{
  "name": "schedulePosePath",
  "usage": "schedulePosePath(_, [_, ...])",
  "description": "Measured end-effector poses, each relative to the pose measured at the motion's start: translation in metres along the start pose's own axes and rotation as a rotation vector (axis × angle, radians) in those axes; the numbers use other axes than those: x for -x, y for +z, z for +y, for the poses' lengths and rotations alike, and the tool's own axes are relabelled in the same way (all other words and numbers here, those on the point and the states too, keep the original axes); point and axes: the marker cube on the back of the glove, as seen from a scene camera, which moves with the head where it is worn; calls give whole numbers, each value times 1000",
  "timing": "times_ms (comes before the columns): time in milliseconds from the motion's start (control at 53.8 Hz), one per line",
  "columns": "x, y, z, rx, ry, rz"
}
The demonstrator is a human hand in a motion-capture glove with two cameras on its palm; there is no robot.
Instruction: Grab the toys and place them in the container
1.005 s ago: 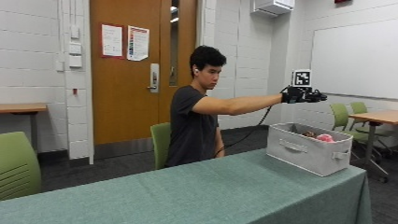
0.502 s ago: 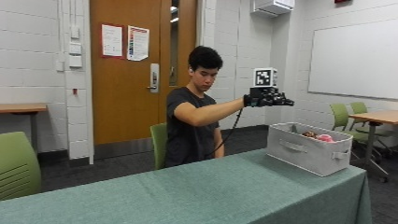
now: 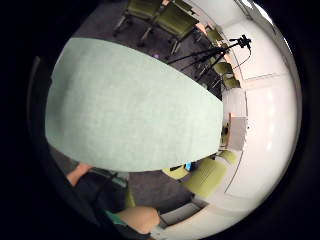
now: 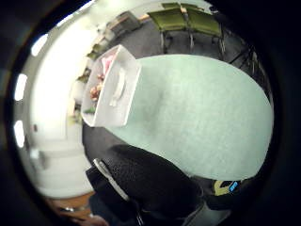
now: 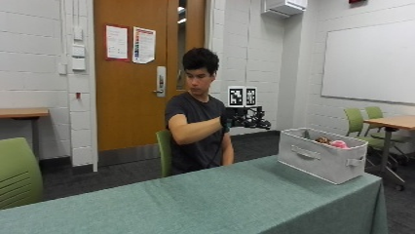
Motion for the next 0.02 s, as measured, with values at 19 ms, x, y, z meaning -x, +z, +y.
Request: schedulePosePath(19, [-1, 0, 0, 0, 0, 0])
